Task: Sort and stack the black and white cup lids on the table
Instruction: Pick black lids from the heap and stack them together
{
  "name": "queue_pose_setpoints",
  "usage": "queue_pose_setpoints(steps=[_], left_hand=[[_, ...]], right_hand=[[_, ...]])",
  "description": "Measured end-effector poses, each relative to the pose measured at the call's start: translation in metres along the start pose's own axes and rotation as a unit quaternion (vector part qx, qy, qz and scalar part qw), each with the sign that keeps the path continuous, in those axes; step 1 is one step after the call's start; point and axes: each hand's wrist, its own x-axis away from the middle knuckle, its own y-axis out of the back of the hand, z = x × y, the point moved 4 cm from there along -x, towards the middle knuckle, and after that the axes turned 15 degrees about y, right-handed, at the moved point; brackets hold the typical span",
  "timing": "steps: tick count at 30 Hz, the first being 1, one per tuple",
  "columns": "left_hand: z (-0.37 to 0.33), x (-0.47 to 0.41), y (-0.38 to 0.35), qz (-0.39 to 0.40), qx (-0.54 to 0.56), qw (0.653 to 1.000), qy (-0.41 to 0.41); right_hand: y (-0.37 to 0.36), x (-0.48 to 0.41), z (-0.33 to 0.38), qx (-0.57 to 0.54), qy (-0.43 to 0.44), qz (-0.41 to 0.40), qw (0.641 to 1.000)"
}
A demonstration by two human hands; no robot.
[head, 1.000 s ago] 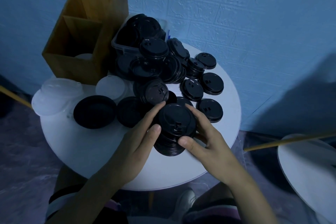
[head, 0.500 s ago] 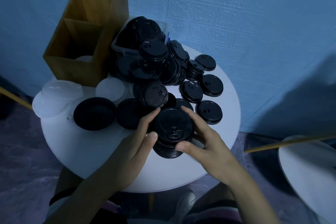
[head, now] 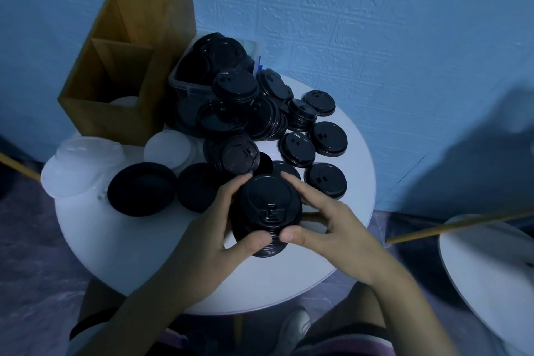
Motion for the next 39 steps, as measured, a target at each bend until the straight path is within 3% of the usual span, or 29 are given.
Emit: queue_pose_setpoints(steps=[2, 4, 7, 9, 13, 16, 21, 23, 26, 28, 31, 39], left_hand=[[0.001, 0.0, -0.001, -0.005, 0.007, 1.0, -0.001], [0.0, 0.0, -0.002, -0.011, 0.009, 1.0, -0.004], [0.001, 0.001, -0.004, -0.019, 0.011, 1.0, -0.006], [0.002, 0.001, -0.004, -0.022, 0.013, 1.0, -0.004], [0.002, 0.001, -0.003, -0.026, 0.015, 1.0, 0.001], [0.003, 0.0, -0.003, -0.027, 0.014, 0.999, 0.009], [0.004, -0.001, -0.003, -0.023, 0.016, 1.0, 0.014], [0.006, -0.002, -0.003, -0.023, 0.017, 0.999, 0.014], [0.007, -0.003, -0.003, -0.02, 0.029, 0.999, 0.016], [0.007, -0.003, -0.003, -0.02, 0.032, 0.999, 0.011], [0.006, 0.0, -0.002, -0.021, 0.032, 0.999, 0.005], [0.012, 0.01, 0.016, -0.045, 0.023, 0.999, -0.006]], right_hand=[[0.021, -0.006, -0.003, 0.01, -0.013, -0.038, 0.999], [0.051, -0.016, -0.01, 0.04, -0.017, -0.15, 0.988], [0.095, -0.039, -0.03, 0.266, -0.023, -0.243, 0.932], [0.113, -0.06, -0.049, 0.349, -0.06, -0.199, 0.914], [0.122, -0.088, -0.082, 0.346, -0.122, -0.112, 0.923], [0.126, -0.091, -0.089, 0.327, -0.13, -0.124, 0.928], [0.128, -0.069, -0.045, 0.265, -0.09, -0.211, 0.937], [0.106, -0.057, -0.011, 0.203, -0.049, -0.175, 0.962], [0.048, -0.039, 0.035, 0.091, 0.015, -0.056, 0.994], [0.018, -0.031, 0.046, 0.148, 0.044, 0.018, 0.988], [0.005, -0.028, 0.048, 0.228, 0.048, 0.049, 0.971], [-0.01, -0.033, 0.053, 0.213, 0.036, 0.114, 0.97]])
